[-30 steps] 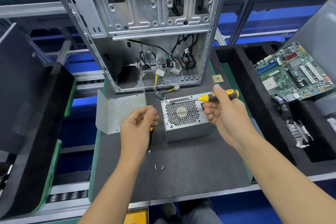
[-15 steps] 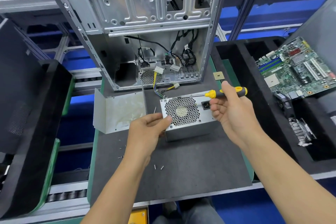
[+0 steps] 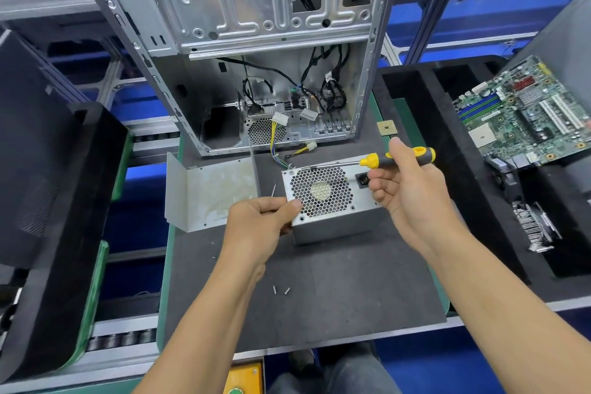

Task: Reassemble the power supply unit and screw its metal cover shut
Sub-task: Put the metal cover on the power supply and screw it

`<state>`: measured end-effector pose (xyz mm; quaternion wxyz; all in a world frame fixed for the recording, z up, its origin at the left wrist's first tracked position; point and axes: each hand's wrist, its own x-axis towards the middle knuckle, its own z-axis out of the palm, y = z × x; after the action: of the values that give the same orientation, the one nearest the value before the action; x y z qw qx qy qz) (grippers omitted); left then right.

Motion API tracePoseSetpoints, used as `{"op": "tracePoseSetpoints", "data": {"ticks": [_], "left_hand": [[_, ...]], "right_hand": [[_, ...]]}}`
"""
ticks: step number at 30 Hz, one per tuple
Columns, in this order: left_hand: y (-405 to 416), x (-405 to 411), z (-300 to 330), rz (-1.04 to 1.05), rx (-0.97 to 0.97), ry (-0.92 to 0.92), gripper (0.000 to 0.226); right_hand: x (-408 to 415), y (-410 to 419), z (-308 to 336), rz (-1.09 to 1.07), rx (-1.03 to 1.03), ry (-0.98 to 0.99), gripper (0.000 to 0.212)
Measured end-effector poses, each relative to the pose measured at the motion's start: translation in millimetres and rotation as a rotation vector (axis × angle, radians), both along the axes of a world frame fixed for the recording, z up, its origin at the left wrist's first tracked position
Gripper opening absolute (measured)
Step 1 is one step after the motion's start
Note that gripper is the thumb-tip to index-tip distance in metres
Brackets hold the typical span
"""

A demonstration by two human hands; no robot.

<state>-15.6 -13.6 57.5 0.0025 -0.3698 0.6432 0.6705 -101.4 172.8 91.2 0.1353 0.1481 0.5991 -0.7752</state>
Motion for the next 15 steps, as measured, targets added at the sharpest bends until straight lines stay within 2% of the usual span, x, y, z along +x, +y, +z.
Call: {"op": "tracePoseSetpoints", "data": {"ticks": [8, 11, 15], "left_hand": [[-1, 1, 1, -0.010, 0.008, 0.002, 0.009], [0, 1, 1, -0.005, 0.027, 0.015, 0.010], [1, 3, 2, 0.006, 0.049, 0.036, 0.010]], "right_hand": [[2, 1, 5, 0.021, 0.030, 0.025, 0.040], [1, 1, 10, 0.025, 0.113, 0.092, 0.045], [-1, -1, 10, 0.060, 0.249, 0.174, 0.038]]}}
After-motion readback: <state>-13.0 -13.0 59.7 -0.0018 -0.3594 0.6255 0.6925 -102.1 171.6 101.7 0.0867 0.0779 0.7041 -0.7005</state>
